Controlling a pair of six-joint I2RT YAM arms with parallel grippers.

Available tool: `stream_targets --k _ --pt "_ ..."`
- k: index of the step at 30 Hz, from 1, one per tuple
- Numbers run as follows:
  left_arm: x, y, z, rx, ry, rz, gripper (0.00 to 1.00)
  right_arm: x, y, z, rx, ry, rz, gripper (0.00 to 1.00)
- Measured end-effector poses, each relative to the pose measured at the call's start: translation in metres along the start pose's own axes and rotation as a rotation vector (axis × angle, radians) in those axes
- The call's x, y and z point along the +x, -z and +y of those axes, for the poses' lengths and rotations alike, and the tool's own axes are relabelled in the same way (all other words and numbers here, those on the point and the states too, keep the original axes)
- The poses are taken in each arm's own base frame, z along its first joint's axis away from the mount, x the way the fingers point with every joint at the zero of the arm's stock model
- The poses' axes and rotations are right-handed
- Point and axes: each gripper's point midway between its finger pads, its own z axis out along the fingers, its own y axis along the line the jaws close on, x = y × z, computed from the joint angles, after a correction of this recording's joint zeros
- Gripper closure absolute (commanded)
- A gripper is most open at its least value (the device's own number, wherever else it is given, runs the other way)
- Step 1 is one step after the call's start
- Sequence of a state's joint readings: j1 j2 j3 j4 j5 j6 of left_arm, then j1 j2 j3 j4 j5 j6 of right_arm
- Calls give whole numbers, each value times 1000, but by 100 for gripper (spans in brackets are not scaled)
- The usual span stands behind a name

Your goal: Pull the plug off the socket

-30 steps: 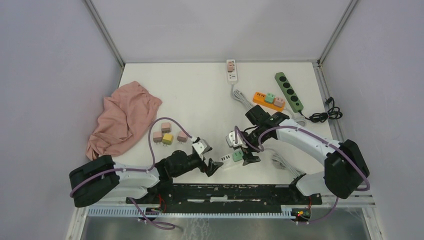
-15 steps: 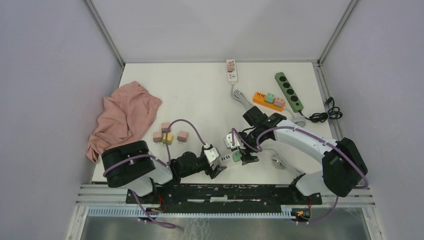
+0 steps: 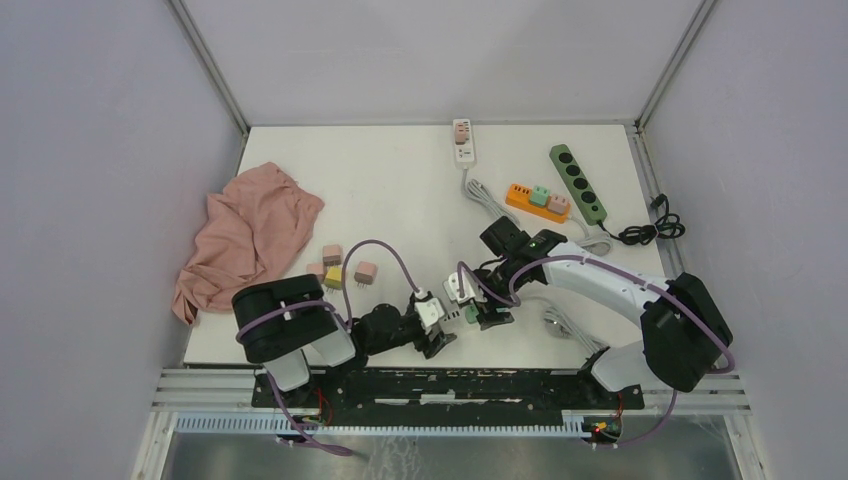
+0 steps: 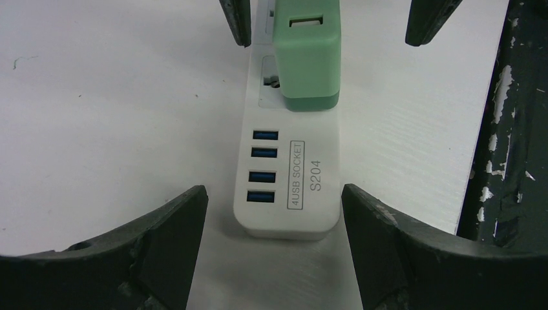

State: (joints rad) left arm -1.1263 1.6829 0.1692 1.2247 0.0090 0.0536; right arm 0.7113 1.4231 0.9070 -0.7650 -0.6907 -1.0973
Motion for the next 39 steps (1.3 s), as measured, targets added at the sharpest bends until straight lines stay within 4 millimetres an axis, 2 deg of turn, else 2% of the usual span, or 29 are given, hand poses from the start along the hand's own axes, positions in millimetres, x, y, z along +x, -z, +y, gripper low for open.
stream_targets --k 3,11,17,23,32,39 --pt "3 -1 -1 3 -1 7 20 1 -1 0 2 1 6 29" --pt "-1 -9 -2 5 -1 0 39 1 -1 -1 7 6 15 32" --pt "0 -11 -2 8 0 2 55 0 -1 -3 17 -9 11 40" --pt "-2 -15 -5 19 -1 -2 64 0 -1 -4 23 -23 11 61" --pt "-2 -16 -10 26 -5 8 68 0 -2 -4 23 -31 9 84" --pt "-2 -17 -13 28 -3 12 74 0 -2 -2 11 -34 8 96"
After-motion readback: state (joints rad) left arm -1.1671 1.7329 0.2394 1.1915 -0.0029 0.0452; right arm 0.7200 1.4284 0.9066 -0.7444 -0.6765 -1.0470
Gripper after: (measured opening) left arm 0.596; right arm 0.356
